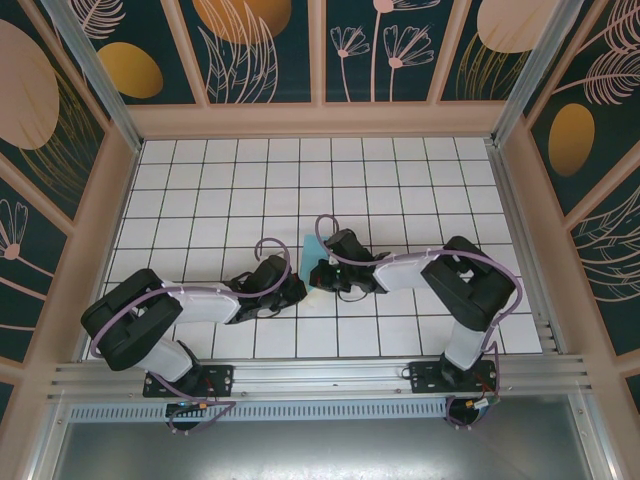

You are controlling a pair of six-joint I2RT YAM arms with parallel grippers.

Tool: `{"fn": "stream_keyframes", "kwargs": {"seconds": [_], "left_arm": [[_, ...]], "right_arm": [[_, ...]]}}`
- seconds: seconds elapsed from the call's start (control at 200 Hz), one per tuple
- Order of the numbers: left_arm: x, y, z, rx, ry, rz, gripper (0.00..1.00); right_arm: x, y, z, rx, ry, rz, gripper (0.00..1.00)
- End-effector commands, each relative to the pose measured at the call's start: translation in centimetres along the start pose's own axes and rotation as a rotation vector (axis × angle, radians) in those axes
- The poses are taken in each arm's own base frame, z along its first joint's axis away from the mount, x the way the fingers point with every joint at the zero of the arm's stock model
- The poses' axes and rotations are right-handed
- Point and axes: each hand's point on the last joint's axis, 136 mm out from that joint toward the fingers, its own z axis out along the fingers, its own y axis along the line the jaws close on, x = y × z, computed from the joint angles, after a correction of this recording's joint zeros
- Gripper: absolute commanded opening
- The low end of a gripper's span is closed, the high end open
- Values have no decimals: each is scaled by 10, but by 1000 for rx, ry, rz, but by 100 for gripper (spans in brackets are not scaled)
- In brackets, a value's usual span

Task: Fold a paper plane with a square sheet of paper (pick it up from the middle)
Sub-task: Third fold the triangle at the center of the table.

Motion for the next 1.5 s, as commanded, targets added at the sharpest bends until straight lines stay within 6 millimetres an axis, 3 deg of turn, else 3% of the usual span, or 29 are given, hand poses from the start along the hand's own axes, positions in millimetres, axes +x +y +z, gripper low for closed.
{"fn": "stream_keyframes", "kwargs": {"seconds": [0.0, 0.215, 0.39, 0.505, 0.59, 0.691, 0.746, 0.876, 0.981, 1.251, 1.496], "left_arm": [[18, 37, 3, -120, 56, -25, 0], [22, 48, 2, -171, 69, -44, 0], [30, 61, 3, -214, 101, -58, 0], [30, 59, 3, -210, 102, -57, 0], [25, 51, 3, -186, 92, -38, 0], [14, 25, 1, -109, 64, 6, 0], [5, 7, -2, -64, 44, 41, 0], [-19, -40, -11, 27, -11, 113, 14], [-35, -61, -14, 37, -50, 158, 18], [-53, -52, 4, -89, -95, 212, 14], [-52, -16, 15, -231, -104, 213, 7]], "right_arm": [[-1, -12, 7, 54, 1, 37, 0], [-7, -38, 0, 142, -15, 63, 0], [-37, -80, -27, 187, -94, 145, 0], [-61, -94, -46, 198, -146, 181, 0], [-70, -84, -56, 175, -169, 168, 0], [-84, -74, -75, 144, -220, 183, 6], [-85, -66, -81, 113, -230, 189, 12], [-76, -54, -92, 38, -243, 221, 31], [-66, -48, -97, 1, -241, 234, 39], [-51, -37, -88, -26, -212, 242, 52], [-43, -26, -70, -47, -163, 244, 53]]}}
